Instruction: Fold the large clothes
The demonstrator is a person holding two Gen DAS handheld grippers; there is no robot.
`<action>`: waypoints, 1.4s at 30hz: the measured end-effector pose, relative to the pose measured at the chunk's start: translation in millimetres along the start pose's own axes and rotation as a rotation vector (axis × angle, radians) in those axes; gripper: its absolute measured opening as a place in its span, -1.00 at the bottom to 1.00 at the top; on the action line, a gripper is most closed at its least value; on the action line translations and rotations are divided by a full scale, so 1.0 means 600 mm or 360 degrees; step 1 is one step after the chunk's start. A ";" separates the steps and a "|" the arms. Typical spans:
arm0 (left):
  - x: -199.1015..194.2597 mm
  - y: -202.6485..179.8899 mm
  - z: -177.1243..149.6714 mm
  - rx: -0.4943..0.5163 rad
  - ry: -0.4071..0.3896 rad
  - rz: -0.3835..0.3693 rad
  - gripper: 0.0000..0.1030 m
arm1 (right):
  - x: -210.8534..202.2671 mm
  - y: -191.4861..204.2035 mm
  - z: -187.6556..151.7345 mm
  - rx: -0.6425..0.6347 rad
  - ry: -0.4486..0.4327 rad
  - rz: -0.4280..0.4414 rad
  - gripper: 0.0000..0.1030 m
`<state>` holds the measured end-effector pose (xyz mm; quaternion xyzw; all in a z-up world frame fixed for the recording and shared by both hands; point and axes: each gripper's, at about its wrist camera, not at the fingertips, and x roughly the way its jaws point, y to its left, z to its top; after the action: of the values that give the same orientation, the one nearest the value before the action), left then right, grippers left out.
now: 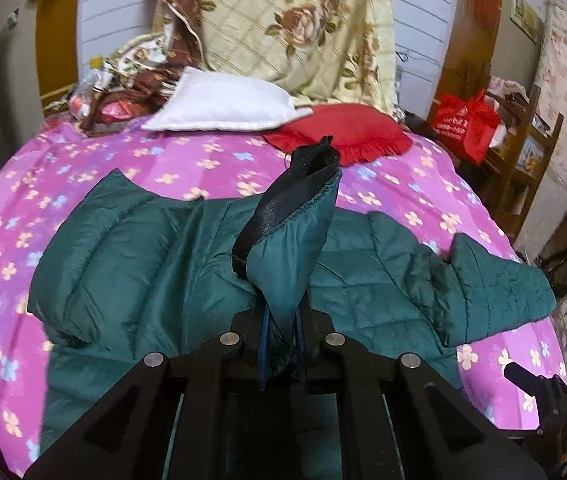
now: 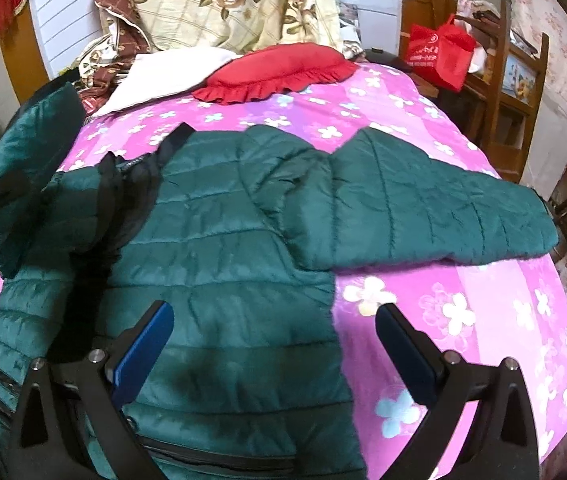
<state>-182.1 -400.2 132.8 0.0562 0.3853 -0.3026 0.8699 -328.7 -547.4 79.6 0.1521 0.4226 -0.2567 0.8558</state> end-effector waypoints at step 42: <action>-0.047 0.328 -0.033 -0.0359 0.0046 0.0164 -0.37 | 0.146 0.096 0.058 0.0059 0.0245 0.0292 -0.34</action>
<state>-97.4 -220.5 112.2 -0.0179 0.4260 -0.2114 0.8795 -228.8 -543.8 32.8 0.2252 0.4667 -0.1727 0.8377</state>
